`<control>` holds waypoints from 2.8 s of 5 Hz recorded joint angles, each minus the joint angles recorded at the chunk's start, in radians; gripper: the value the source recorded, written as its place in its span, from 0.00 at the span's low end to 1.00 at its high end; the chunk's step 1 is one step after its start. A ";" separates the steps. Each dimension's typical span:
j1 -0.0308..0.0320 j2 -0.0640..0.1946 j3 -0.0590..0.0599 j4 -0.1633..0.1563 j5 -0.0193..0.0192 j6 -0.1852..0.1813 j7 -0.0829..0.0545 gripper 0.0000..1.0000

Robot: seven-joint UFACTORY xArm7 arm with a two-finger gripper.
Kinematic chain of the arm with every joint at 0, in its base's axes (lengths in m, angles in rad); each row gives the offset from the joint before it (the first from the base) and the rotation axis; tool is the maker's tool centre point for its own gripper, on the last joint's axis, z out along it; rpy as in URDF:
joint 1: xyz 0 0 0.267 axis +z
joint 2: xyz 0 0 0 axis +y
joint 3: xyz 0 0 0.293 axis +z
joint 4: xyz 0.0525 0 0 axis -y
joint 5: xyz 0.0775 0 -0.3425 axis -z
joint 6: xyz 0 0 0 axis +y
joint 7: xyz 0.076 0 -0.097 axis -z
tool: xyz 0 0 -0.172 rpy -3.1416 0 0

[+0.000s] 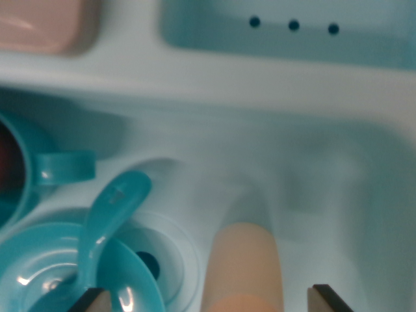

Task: Pick detergent from the sink

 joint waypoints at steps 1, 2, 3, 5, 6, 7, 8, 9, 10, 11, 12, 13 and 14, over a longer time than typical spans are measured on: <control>-0.0039 0.005 -0.004 -0.015 0.0028 -0.018 -0.011 0.00; -0.0039 0.005 -0.004 -0.015 0.0028 -0.018 -0.011 0.00; -0.0060 0.007 -0.006 -0.023 0.0044 -0.028 -0.018 0.00; -0.0066 0.008 -0.006 -0.025 0.0048 -0.030 -0.019 0.00; -0.0066 0.008 -0.006 -0.025 0.0048 -0.030 -0.019 0.00; -0.0066 0.008 -0.006 -0.025 0.0048 -0.030 -0.019 0.00; -0.0066 0.008 -0.006 -0.025 0.0048 -0.030 -0.019 0.00; -0.0066 0.008 -0.006 -0.025 0.0048 -0.030 -0.019 1.00; -0.0066 0.008 -0.006 -0.025 0.0048 -0.030 -0.019 1.00; -0.0066 0.008 -0.006 -0.025 0.0048 -0.030 -0.019 1.00; -0.0066 0.008 -0.006 -0.025 0.0048 -0.030 -0.019 1.00; -0.0066 0.008 -0.006 -0.025 0.0048 -0.030 -0.019 1.00; -0.0065 0.006 -0.006 -0.023 0.0046 -0.027 -0.019 1.00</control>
